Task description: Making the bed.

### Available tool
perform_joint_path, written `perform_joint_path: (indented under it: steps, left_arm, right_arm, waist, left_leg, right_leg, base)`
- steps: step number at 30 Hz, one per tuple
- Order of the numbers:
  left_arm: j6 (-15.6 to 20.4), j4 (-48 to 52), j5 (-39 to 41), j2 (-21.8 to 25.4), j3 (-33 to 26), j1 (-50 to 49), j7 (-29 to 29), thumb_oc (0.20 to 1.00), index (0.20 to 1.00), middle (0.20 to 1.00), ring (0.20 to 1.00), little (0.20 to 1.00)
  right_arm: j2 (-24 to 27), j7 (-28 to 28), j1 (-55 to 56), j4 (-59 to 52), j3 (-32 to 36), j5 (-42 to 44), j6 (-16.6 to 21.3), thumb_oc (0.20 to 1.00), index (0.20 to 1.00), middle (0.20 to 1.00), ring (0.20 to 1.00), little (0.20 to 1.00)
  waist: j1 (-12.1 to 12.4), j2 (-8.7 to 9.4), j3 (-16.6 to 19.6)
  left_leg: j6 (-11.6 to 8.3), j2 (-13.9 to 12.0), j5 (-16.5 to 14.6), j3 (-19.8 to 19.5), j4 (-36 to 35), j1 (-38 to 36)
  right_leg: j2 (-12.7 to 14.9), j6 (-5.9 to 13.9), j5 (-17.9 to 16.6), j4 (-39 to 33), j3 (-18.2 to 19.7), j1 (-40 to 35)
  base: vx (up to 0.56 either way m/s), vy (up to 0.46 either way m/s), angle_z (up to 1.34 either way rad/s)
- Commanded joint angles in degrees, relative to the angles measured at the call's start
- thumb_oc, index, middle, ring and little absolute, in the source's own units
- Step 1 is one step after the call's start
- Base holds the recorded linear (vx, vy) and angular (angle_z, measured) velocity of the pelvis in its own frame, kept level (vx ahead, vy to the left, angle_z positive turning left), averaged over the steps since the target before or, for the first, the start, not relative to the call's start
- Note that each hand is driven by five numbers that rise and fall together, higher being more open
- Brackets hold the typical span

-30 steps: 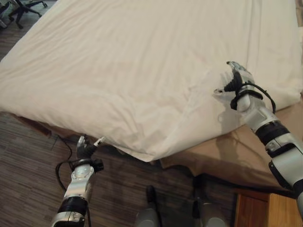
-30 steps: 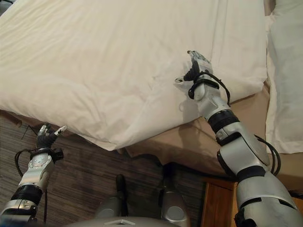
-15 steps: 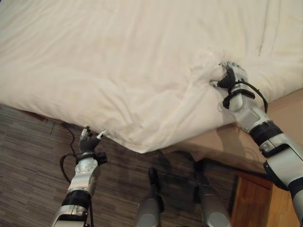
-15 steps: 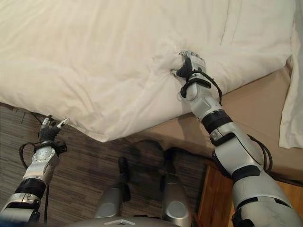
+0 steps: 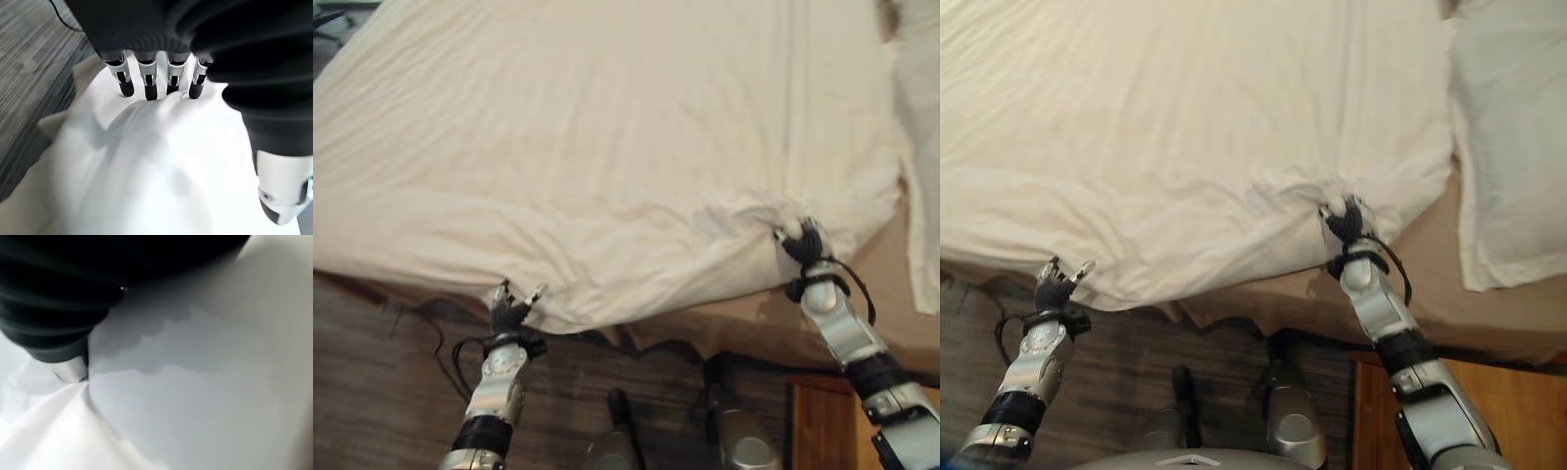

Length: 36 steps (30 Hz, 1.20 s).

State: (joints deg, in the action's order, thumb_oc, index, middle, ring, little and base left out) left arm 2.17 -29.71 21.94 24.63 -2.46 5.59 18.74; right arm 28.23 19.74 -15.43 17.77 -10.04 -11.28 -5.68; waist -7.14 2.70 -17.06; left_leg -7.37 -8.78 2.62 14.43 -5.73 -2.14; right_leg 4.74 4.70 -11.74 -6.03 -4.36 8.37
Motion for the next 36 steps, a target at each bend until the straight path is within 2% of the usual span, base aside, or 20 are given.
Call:
perform_joint_path:
  steps: [1,3,5,6,9,10,14,17,18,19,22,25,28,32,36]
  left_arm:
    - [-0.05,2.66,-4.48,0.85,-0.93,-1.71,-2.41,1.0,1.0,1.0,1.0,1.0]
    - [-0.5,3.21,-4.79,0.61,-1.3,-2.74,-2.74,1.0,1.0,1.0,1.0,1.0]
    - [-1.04,3.18,-5.2,-0.25,-1.61,-4.07,-3.44,1.0,1.0,1.0,1.0,1.0]
    - [-1.56,2.8,-5.82,-1.03,-1.9,-4.54,-3.79,1.0,1.0,1.0,1.0,1.0]
    - [-1.67,2.46,-5.74,-1.95,-2.39,-5.3,-3.97,1.0,1.0,1.0,1.0,1.0]
    - [-1.81,2.53,-5.87,-2.23,-2.59,-5.66,-4.17,1.0,1.0,1.0,1.0,1.0]
    - [-2.16,1.97,-5.83,-3.72,-3.67,-6.87,-4.08,1.0,1.0,1.0,1.0,1.0]
    - [-2.39,0.65,-5.91,-5.07,-3.27,-7.19,-3.91,1.0,1.0,1.0,1.0,1.0]
    - [-2.28,-1.44,-5.77,-5.92,-2.15,-6.52,-3.41,1.0,1.0,1.0,1.0,1.0]
    - [-2.19,-1.58,-5.75,-5.89,-2.18,-6.43,-3.39,1.0,1.0,1.0,1.0,1.0]
    - [-1.58,-4.15,-5.76,-6.32,0.63,-4.56,-1.86,1.0,1.0,1.0,1.0,1.0]
    - [-1.32,-6.4,-6.45,-6.29,3.78,-2.79,0.06,1.0,1.0,1.0,1.0,1.0]
    - [-0.78,-6.99,-7.65,-6.34,6.55,-3.2,-0.98,1.0,1.0,1.0,1.0,1.0]
    - [-0.23,-7.26,-7.72,-6.28,7.6,-3.46,-2.23,1.0,1.0,1.0,1.0,1.0]
    - [0.08,-6.88,-7.07,-6.1,7.24,-4.34,-2.46,1.0,1.0,1.0,1.0,1.0]
  right_arm:
    - [1.37,-0.29,5.44,-0.68,6.61,-0.58,0.15,0.2,0.2,0.2,0.2,0.2]
    - [0.75,-0.52,8.75,-1.78,8.79,-0.04,-0.05,0.2,0.2,0.2,0.2,0.2]
    - [-0.11,-0.59,12.23,-0.85,11.18,1.01,0.11,0.2,0.2,0.2,0.2,0.2]
    - [-0.94,-0.54,14.08,-0.09,12.6,1.52,0.2,0.2,0.2,0.2,0.2,0.2]
    - [-2.35,-0.55,16.27,0.88,14.26,3.61,0.38,0.2,0.2,0.2,0.2,0.2]
    - [-2.73,-0.79,17.54,0.7,15.15,4.35,0.51,1.0,1.0,1.0,1.0,1.0]
    - [-5.59,-1.19,23.46,2.76,17.66,6.46,0.87,1.0,1.0,1.0,1.0,1.0]
    - [-6.51,-1.86,26.86,6.83,16.01,3.41,0.01,1.0,1.0,1.0,1.0,1.0]
    - [-7.01,-1.21,27.62,13.93,13.46,-0.27,-1.21,1.0,1.0,1.0,1.0,1.0]
    - [-7.03,-1.05,27.32,14.37,13.33,-0.27,-0.99,1.0,1.0,1.0,1.0,1.0]
    - [-8.14,1.52,25.82,30.88,9.25,-4.81,-4.25,1.0,1.0,1.0,1.0,1.0]
    - [-7.72,5.8,23.24,48.78,2.81,-17.74,-11.44,1.0,1.0,1.0,1.0,1.0]
    - [-7.56,5.77,23.81,62.11,5.33,-15.25,-13.36,1.0,1.0,1.0,1.0,1.0]
    - [-4.77,6.55,23.42,64.29,8.26,-11.59,-12.0,1.0,1.0,1.0,1.0,1.0]
    - [-1.91,8.03,22.95,60.35,9.95,-10.82,-10.37,1.0,1.0,1.0,1.0,1.0]
  waist:
    - [-2.48,1.16,5.42]
    - [-2.95,1.31,6.06]
    - [-4.11,1.53,6.7]
    - [-5.43,1.48,6.93]
    - [-6.46,1.4,7.3]
    - [-6.88,1.35,7.47]
    - [-8.79,1.28,7.82]
    - [-9.7,1.44,7.9]
    - [-9.88,1.66,7.99]
    - [-9.92,1.69,7.95]
    - [-9.69,1.71,7.87]
    - [-8.78,1.34,7.35]
    - [-8.08,1.09,7.23]
    - [-7.93,1.4,7.11]
    - [-7.75,2.21,7.09]
  left_leg:
    - [1.83,-0.08,-5.16,1.62,0.73,-2.39]
    - [1.88,-0.05,-5.29,1.9,0.73,-2.69]
    - [1.99,0.09,-5.43,2.33,0.73,-3.13]
    - [2.08,0.19,-5.53,2.91,0.73,-3.49]
    - [2.14,0.25,-5.67,3.79,0.73,-3.86]
    - [2.13,0.26,-5.7,4.27,0.73,-4.01]
    - [2.08,0.3,-5.74,5.11,0.73,-4.45]
    - [2.07,0.23,-5.75,5.26,0.73,-4.55]
    - [2.01,0.21,-5.65,5.23,0.73,-4.52]
    - [2.01,0.21,-5.66,5.24,0.73,-4.53]
    - [1.99,0.15,-5.64,4.93,0.73,-4.66]
    - [1.98,0.25,-5.64,4.28,0.73,-4.83]
    - [1.89,0.56,-5.64,3.79,0.73,-4.9]
    - [1.8,0.68,-5.63,3.74,0.73,-5.1]
    - [1.79,0.53,-5.49,3.74,0.73,-4.99]
  right_leg:
    - [5.38,4.38,7.83,1.03,1.79,-1.26]
    - [5.44,4.51,7.81,1.03,1.94,-1.29]
    - [5.38,4.64,7.64,1.03,2.42,-1.36]
    - [5.3,4.74,7.47,1.03,2.97,-1.21]
    - [5.27,4.83,7.29,1.03,3.51,-0.89]
    - [5.2,4.87,7.25,1.03,3.84,-0.79]
    - [5.24,4.94,7.07,1.03,4.1,-0.66]
    - [5.13,4.86,7.14,1.03,4.13,-0.72]
    - [5.05,4.85,7.14,1.03,4.09,-0.84]
    - [5.05,4.86,7.16,1.03,4.1,-0.85]
    - [5.06,4.8,7.36,1.03,3.89,-1.15]
    - [5.17,4.84,7.71,1.03,3.36,-1.79]
    - [5.65,5.0,8.0,1.03,2.96,-2.34]
    - [5.89,5.17,7.98,1.03,2.73,-2.78]
    - [5.99,5.38,7.9,1.03,2.63,-2.89]
  base:
    - [0.01,0.048,-0.24]
    - [0.0,0.021,-0.17]
    - [-0.02,0.031,-0.19]
    - [-0.03,0.038,-0.16]
    - [-0.03,0.031,-0.08]
    - [-0.02,0.03,-0.17]
    - [-0.02,0.014,-0.13]
    - [-0.03,-0.016,-0.04]
    - [0.0,0.0,0.0]
    - [0.0,0.0,0.0]
    - [0.0,-0.006,0.02]
    - [0.0,-0.009,0.04]
    - [0.0,0.0,-0.02]
    - [0.0,-0.004,-0.09]
    - [-0.02,-0.003,-0.06]
